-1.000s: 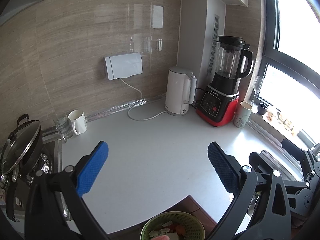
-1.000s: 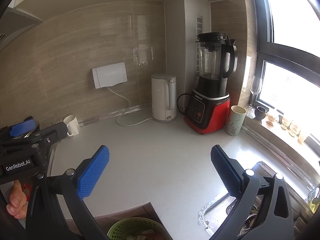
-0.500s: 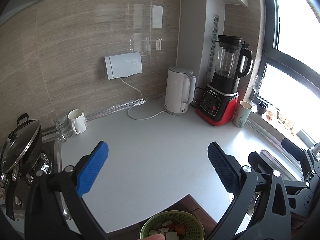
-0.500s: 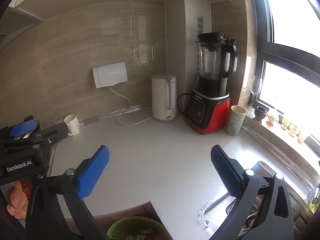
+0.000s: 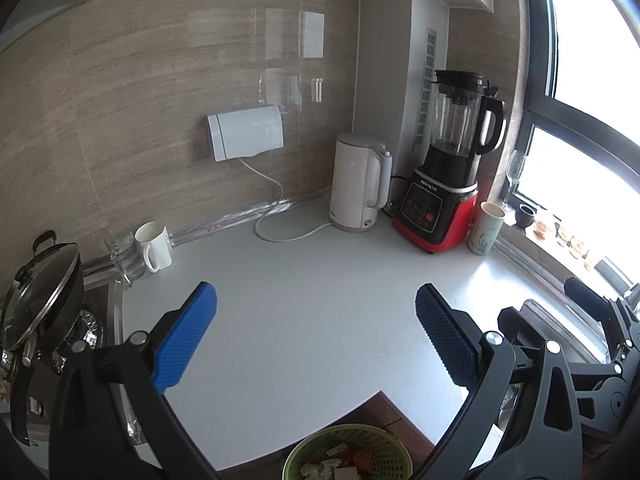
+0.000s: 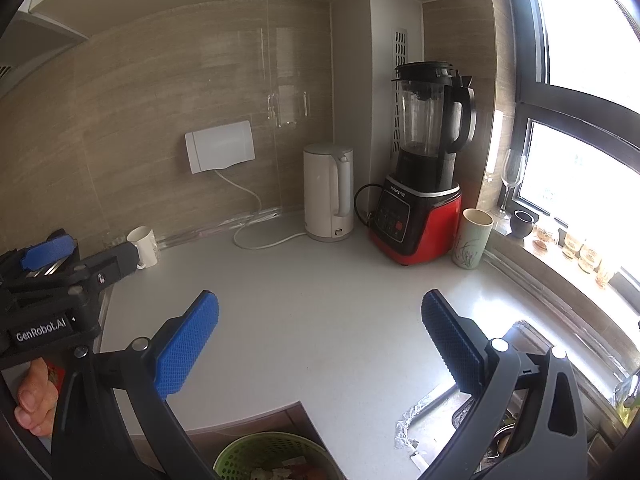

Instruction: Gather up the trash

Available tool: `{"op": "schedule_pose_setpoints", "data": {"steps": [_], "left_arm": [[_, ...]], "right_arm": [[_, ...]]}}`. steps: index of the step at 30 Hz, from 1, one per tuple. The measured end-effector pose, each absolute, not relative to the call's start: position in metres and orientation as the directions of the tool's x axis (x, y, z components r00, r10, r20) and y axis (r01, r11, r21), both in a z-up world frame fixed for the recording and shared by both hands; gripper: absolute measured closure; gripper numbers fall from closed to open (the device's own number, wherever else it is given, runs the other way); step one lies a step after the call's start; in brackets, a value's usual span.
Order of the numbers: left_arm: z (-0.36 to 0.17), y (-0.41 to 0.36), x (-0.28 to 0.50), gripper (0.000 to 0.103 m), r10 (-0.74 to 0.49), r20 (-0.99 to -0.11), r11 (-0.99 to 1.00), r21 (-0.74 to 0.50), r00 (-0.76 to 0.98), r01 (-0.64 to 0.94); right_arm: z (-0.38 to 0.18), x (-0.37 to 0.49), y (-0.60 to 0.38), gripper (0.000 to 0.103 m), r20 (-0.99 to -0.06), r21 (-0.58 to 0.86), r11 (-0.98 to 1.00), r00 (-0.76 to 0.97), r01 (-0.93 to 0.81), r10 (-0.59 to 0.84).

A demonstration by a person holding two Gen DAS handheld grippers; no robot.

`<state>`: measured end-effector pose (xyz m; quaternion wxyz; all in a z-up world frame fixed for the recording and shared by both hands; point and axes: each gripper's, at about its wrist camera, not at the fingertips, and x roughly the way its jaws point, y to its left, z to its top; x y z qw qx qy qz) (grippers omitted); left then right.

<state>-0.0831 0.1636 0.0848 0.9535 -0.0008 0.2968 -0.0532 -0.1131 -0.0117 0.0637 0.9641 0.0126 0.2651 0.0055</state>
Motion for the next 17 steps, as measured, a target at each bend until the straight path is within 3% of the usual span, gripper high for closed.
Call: {"op": "schedule_pose_setpoints", "data": {"steps": [7, 12, 17], "left_arm": [[0.085, 0.169, -0.081, 0.008, -0.071, -0.535, 0.997, -0.032, 0.842, 0.064], [0.077, 0.175, -0.068, 0.008, -0.136, -0.605, 0.99, -0.104, 0.785, 0.092], [0.071, 0.177, -0.066, 0.008, -0.107, -0.611, 0.994, -0.095, 0.784, 0.061]], "right_arm": [[0.062, -0.11, -0.012, 0.002, -0.517, 0.027, 1.0, 0.856, -0.007, 0.02], [0.061, -0.109, -0.011, 0.002, -0.518, 0.027, 1.0, 0.855, -0.01, 0.022], [0.057, -0.104, -0.012, 0.002, -0.527, 0.03, 0.999, 0.849, -0.015, 0.029]]}}
